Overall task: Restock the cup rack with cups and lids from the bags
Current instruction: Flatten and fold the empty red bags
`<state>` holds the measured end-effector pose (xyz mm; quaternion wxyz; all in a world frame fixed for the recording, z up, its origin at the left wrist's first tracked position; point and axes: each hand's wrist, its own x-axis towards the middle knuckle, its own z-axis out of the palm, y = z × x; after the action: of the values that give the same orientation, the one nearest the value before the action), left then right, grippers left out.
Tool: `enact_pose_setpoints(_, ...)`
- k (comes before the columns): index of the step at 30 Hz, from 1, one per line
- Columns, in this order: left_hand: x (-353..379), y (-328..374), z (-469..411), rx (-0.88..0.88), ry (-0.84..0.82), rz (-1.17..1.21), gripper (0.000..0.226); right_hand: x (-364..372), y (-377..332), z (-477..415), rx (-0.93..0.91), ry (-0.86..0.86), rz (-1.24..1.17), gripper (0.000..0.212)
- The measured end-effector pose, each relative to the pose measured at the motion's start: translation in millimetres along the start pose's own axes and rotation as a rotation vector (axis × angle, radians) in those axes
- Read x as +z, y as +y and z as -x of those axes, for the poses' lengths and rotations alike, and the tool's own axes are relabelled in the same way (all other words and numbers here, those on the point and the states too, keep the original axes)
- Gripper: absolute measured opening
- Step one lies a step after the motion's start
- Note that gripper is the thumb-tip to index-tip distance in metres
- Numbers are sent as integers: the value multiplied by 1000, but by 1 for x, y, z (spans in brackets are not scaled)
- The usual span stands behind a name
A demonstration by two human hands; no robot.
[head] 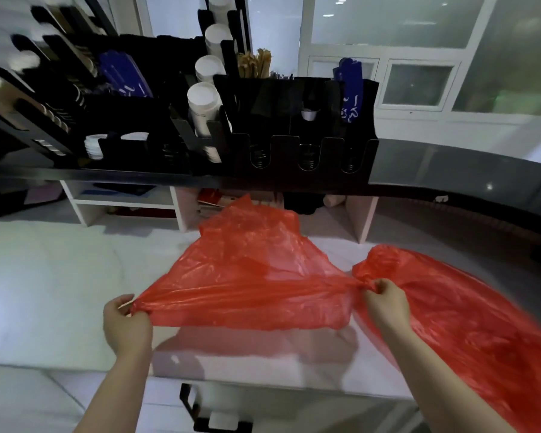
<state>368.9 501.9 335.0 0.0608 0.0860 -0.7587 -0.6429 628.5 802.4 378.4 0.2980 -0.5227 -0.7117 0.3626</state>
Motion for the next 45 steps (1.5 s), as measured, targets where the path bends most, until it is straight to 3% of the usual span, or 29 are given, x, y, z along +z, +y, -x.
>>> enact_pose_setpoints(1, -2, 1, 2, 47, -34, -21, 38, 2, -3, -1, 12, 7, -41, 9)
enact_pose_setpoints(5, -8, 5, 4, 249, -251, -190, 52, 12, -13, 4, 201, -171, -608, 8)
enact_pose_setpoints(7, -11, 7, 9, 266, -384, -209, 53, 14, -14, 7, 165, -235, -679, 6)
enact_pose_setpoints(11, -16, 3, 15, 150, -422, -155, 38, 15, -7, 10, 134, -416, -683, 34)
enact_pose_setpoints(16, -24, 2, 7, -12, -345, 1, 38, 13, -2, 11, 80, -301, -447, 28)
enact_pose_setpoints(20, -27, -1, 1, 37, -263, -87, 35, 15, 1, 7, 48, -211, -415, 21)
enact_pose_setpoints(23, -30, 0, -4, 67, -217, -162, 35, 15, 2, 5, 124, -130, -446, 18)
enact_pose_setpoints(27, -45, -4, -26, 29, -41, -168, 33, 0, 13, -6, 239, 81, -447, 19)
enact_pose_setpoints(31, -46, -3, -23, 17, -162, -198, 32, 0, 11, -2, 367, -13, -672, 17)
enact_pose_setpoints(35, -36, -4, -15, 18, -341, -174, 48, 12, 4, 4, 412, -119, -913, 15)
enact_pose_setpoints(38, -32, -6, -12, 44, -355, -226, 45, 12, 10, 3, 258, -171, -773, 48)
enact_pose_setpoints(42, -27, 2, -7, 80, -335, -271, 44, 1, 16, 10, 31, -134, -307, 89)
enact_pose_setpoints(45, -22, 4, -6, 98, -326, -263, 51, -6, 19, 11, -210, -7, -24, 95)
